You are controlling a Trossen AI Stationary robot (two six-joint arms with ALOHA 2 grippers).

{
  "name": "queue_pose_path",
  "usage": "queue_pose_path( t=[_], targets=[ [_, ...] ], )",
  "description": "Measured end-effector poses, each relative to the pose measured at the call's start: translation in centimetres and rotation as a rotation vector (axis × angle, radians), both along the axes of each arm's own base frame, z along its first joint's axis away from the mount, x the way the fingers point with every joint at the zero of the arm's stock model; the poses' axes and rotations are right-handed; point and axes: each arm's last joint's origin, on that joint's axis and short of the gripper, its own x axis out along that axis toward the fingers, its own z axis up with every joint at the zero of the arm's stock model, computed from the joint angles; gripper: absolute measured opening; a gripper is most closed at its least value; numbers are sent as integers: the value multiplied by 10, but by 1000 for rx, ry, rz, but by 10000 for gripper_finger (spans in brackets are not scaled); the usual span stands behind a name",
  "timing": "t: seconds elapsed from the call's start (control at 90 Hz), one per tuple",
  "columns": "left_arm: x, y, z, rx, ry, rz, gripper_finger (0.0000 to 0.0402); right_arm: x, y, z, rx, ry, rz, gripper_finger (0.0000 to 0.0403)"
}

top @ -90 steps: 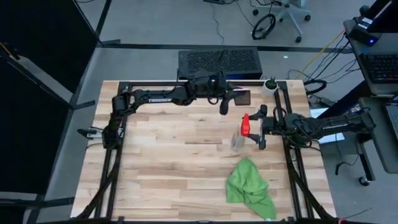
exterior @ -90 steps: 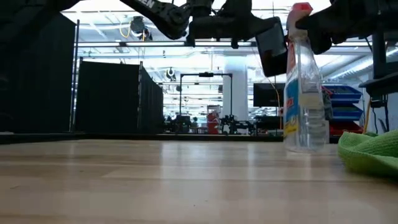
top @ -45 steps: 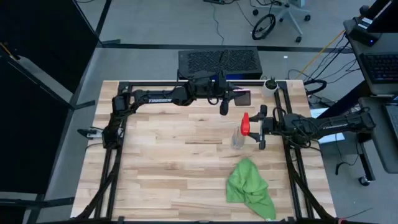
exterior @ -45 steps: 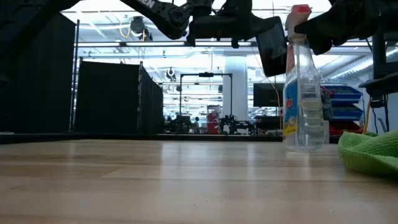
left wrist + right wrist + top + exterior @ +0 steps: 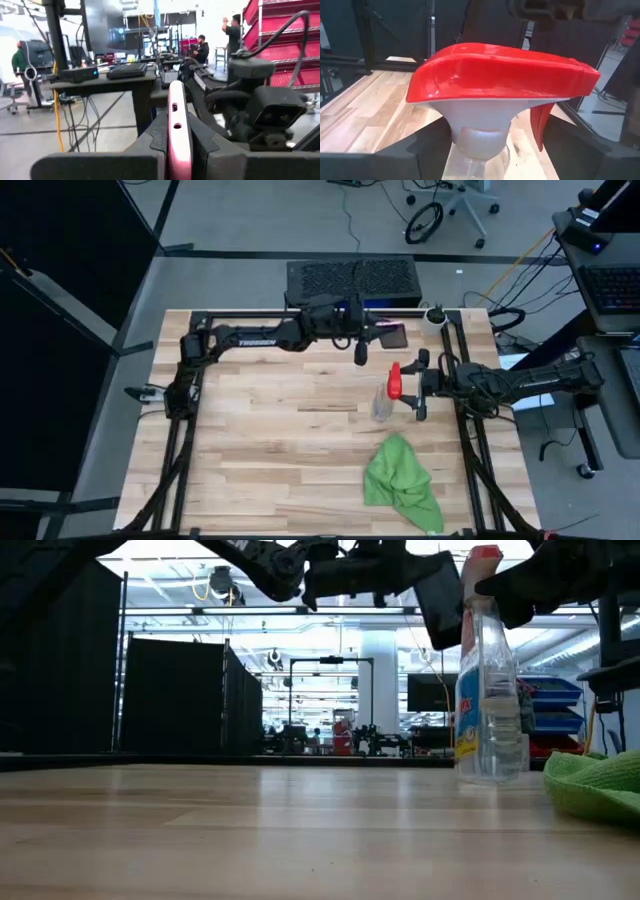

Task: Apply microfiber cloth
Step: Spray the front of the cellphone with the cleaning bottle

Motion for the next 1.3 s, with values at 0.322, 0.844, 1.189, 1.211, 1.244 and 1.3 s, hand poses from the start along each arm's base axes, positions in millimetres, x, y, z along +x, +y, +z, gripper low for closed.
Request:
queue_pose_path(
  t=[0.322,0.844,1.189,1.211,1.244,1.3],
  targets=[
    [3,-12,-2,-19,5,-67,15,0,0,0,-26,5,10,270],
    [6,-11,-12,-59,79,-1,15,0,0,-1,-50,14,17,227],
    [5,-5,-12,-51,88,8,15,0,0,-1,-52,23,7,257],
    [4,-4,-12,-51,87,11,15,0,0,-1,-48,23,7,260],
    [4,-3,-12,-51,85,13,15,0,0,-1,-45,23,5,265],
    [3,0,-12,-52,82,18,15,0,0,-2,-35,26,3,273]
  ],
)
